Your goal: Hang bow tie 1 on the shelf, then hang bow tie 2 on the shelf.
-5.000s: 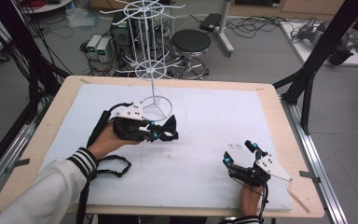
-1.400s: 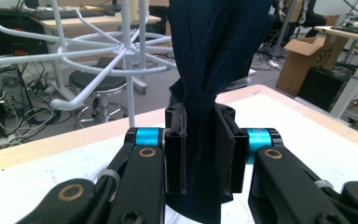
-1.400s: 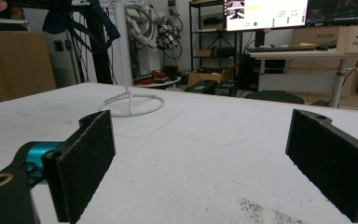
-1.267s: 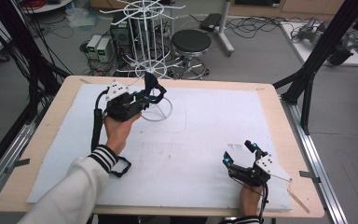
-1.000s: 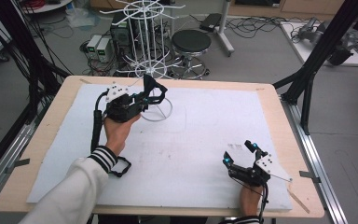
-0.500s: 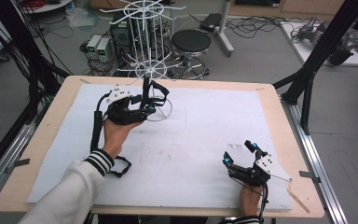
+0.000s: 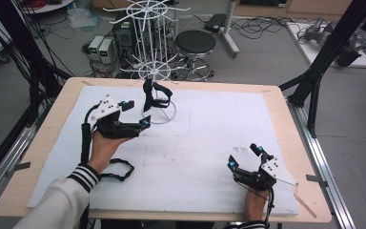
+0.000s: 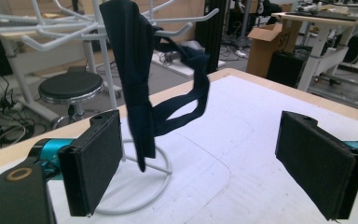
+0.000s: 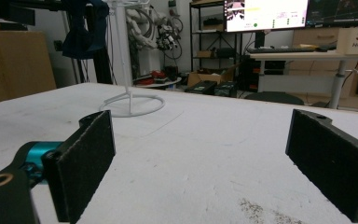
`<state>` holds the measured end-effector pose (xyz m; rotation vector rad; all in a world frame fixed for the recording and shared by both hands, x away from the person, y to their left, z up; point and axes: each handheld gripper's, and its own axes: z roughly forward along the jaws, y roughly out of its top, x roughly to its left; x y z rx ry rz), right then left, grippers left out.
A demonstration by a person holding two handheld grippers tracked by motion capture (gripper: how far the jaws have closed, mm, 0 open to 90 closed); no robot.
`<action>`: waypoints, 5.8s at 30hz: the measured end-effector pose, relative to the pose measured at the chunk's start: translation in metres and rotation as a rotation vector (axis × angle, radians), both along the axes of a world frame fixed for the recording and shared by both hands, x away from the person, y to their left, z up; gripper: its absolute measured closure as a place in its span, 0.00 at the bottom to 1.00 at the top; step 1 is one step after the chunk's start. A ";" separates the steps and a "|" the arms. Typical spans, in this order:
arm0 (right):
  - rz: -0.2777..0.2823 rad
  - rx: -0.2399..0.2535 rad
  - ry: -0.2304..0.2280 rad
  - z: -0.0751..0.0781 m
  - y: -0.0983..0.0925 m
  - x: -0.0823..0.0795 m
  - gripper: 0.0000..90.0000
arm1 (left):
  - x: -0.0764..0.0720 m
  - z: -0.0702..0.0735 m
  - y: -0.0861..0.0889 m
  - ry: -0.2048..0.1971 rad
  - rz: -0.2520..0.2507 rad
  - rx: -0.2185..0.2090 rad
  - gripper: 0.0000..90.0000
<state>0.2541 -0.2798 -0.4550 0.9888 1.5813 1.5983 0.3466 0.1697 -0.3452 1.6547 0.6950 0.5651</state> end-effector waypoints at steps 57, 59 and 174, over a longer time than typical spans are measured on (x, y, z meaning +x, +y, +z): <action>0.002 0.005 0.000 0.000 0.000 0.000 0.08 | -0.047 -0.027 0.112 -0.154 0.080 -0.014 0.17; 0.002 0.004 -0.001 0.000 0.000 -0.001 0.08 | -0.047 -0.026 0.111 -0.155 0.078 0.003 0.17; 0.001 0.010 0.003 0.000 -0.001 0.000 0.08 | -0.034 -0.071 0.097 0.635 -0.061 0.671 0.49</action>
